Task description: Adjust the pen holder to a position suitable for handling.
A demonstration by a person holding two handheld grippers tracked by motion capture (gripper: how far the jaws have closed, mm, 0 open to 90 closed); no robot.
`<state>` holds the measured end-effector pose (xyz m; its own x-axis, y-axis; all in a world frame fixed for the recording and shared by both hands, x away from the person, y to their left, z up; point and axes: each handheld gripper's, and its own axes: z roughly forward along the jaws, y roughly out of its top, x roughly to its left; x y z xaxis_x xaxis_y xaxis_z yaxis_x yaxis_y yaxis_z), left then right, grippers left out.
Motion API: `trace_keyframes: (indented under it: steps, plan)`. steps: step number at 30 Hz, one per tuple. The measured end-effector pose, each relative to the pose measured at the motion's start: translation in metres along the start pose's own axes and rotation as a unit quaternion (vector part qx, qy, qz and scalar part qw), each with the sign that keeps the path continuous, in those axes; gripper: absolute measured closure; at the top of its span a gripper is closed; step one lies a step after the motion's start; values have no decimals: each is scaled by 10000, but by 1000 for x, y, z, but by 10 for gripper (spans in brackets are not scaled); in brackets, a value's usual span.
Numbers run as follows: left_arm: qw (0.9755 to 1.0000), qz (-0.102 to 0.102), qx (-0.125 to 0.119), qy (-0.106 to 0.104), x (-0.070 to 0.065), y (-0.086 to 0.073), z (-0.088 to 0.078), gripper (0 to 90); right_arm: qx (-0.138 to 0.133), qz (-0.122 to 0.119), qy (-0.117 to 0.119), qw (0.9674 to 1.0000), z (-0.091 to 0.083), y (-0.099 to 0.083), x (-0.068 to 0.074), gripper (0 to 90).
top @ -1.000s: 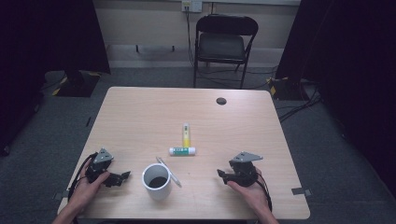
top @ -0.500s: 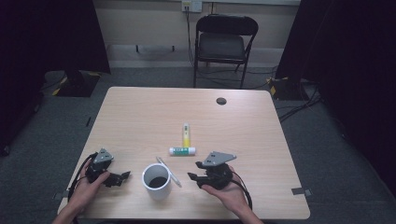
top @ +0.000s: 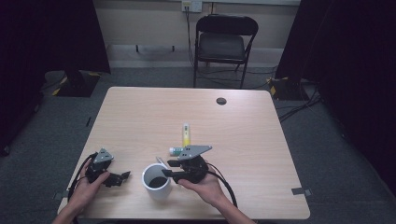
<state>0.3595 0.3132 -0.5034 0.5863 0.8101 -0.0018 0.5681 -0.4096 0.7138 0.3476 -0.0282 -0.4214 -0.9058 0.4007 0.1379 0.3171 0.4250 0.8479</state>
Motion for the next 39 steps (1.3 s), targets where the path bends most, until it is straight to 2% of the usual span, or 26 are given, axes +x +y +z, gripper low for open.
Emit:
trace_keyframes:
  steps: [4, 10, 17, 20, 28, 33, 39]
  plan:
    - [10000, -1, -2, 0, 0, 0, 0, 0, 46, 35, 54, 10000, 8, 0, 0, 614]
    - [10000, 1, 7, -2, 0, 0, 0, 0, 252, -27, -34, 9997, 13, -3, 0, 660]
    - [10000, 0, 9, -4, 0, 0, 0, 0, 222, 4, -15, 9998, 13, -4, 0, 683]
    - [10000, 1, 9, -2, 0, 0, 0, 0, 246, -61, 18, 9997, 11, -4, 1, 712]
    - [10000, -2, 1, -2, 0, 0, 0, 0, 377, -206, 63, 9991, 0, -8, 5, 770]
    - [10000, -3, 1, 0, 0, 0, 0, 0, 411, -243, 48, 9988, -6, -11, 5, 777]
    - [10000, -3, -2, 1, 0, 0, 0, 0, 448, -260, 50, 9986, -23, -19, 4, 790]
